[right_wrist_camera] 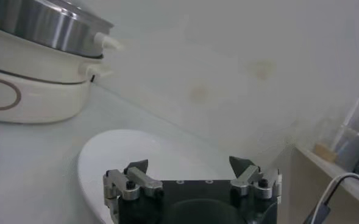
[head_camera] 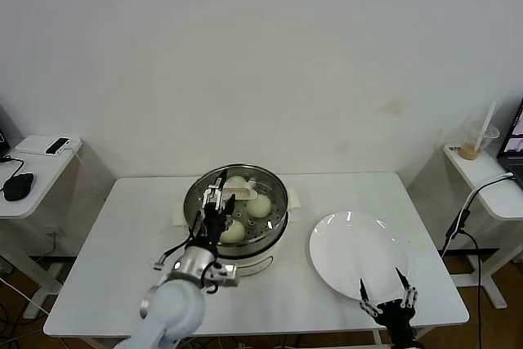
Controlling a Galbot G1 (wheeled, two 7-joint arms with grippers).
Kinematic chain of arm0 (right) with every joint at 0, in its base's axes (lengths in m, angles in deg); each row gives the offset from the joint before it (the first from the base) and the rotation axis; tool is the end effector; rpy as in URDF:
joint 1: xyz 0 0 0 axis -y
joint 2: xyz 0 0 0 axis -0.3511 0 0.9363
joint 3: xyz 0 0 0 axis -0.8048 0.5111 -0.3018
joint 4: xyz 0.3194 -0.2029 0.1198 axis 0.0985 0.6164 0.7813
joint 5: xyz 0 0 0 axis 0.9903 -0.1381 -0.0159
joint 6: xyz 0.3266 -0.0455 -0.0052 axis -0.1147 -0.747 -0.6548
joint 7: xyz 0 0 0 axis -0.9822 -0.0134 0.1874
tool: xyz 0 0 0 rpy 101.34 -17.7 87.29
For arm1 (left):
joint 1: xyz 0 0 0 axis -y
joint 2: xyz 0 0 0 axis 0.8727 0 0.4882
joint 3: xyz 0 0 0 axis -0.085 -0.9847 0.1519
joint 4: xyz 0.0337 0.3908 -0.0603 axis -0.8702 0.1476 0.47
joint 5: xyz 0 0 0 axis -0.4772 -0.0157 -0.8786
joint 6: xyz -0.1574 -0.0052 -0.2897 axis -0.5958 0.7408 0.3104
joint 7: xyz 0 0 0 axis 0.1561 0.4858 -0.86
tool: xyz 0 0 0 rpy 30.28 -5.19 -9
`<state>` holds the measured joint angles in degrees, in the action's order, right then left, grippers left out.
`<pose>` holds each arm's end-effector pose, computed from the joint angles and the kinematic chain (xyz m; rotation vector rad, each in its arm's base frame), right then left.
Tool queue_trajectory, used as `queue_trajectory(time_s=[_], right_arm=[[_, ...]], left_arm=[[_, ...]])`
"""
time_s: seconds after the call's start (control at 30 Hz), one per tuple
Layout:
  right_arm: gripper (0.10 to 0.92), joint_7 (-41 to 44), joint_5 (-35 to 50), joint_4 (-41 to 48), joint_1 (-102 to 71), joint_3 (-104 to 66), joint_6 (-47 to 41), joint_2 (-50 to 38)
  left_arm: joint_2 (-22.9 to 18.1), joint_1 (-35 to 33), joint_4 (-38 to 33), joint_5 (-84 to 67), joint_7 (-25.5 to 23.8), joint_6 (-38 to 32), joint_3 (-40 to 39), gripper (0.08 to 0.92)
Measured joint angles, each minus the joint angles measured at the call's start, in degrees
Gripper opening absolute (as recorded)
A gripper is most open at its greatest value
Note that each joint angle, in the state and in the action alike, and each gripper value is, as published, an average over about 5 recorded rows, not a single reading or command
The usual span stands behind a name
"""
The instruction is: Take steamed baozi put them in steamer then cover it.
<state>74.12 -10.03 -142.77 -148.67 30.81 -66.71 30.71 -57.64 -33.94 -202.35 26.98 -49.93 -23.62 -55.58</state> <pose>0.0660 -0.0706 -0.3965 0.0386 -2.8932 0.6976 0.2463 -0.0145 -0.2956 0.2134 2.2413 1.9206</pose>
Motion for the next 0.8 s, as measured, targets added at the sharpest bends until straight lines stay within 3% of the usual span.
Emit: queue_trajectory(time_s=[0.2, 0.47, 0.8], right_arm=[[0.823, 0.00, 1.59, 0.17, -0.49, 0.40, 0.49, -0.95], [0.823, 0.12, 3.40, 0.08, -0.49, 1.52, 0.68, -2.26], [0.823, 1.03, 7.39, -1.44, -1.11, 4.04, -0.88, -3.85]], left_arm=[[-0.44, -7.24, -4.08, -10.92, 5.93, -4.84, 4.44, 0.823], [-3.29, -17.00, -6.78, -39.34, 15.42, -12.97, 15.60, 0.823], [-5.77, -29.07, -7.55, -66.22, 20.24, -16.81, 25.63, 0.823]])
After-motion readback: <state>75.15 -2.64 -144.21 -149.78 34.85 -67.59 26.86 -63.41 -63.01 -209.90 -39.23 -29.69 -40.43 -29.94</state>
